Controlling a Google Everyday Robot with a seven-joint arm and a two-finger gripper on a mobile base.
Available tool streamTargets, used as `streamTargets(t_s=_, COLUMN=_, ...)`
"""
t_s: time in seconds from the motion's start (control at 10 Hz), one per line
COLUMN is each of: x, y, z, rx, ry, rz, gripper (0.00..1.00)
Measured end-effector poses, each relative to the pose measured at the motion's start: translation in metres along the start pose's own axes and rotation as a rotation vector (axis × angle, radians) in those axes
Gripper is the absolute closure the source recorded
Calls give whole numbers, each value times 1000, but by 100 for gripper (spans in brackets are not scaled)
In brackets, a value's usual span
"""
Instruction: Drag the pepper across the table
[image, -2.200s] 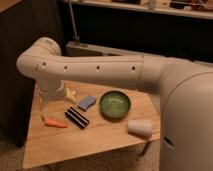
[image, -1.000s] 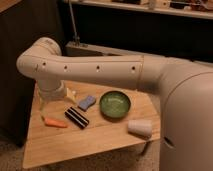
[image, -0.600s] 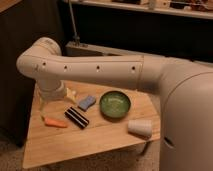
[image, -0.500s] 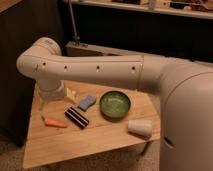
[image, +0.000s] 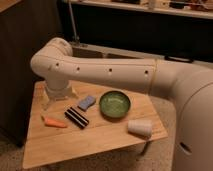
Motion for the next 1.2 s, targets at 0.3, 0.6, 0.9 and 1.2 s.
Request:
streamTargets(t_s=0.3, x=4, y=14, z=23, rx=23, ry=-4, rz=-31, gripper=20)
streamTargets(t_s=0.6, x=3, y=14, z=25, rx=28, ry=-5, rz=-29, gripper=20)
streamTargets(t_s=0.9, x=16, y=15, z=45, rx=59, ry=37, rz=-82, gripper=20)
streamTargets(t_s=1.2, x=35, y=-1, z=112, rx=97, ry=57, rz=-175, gripper=20)
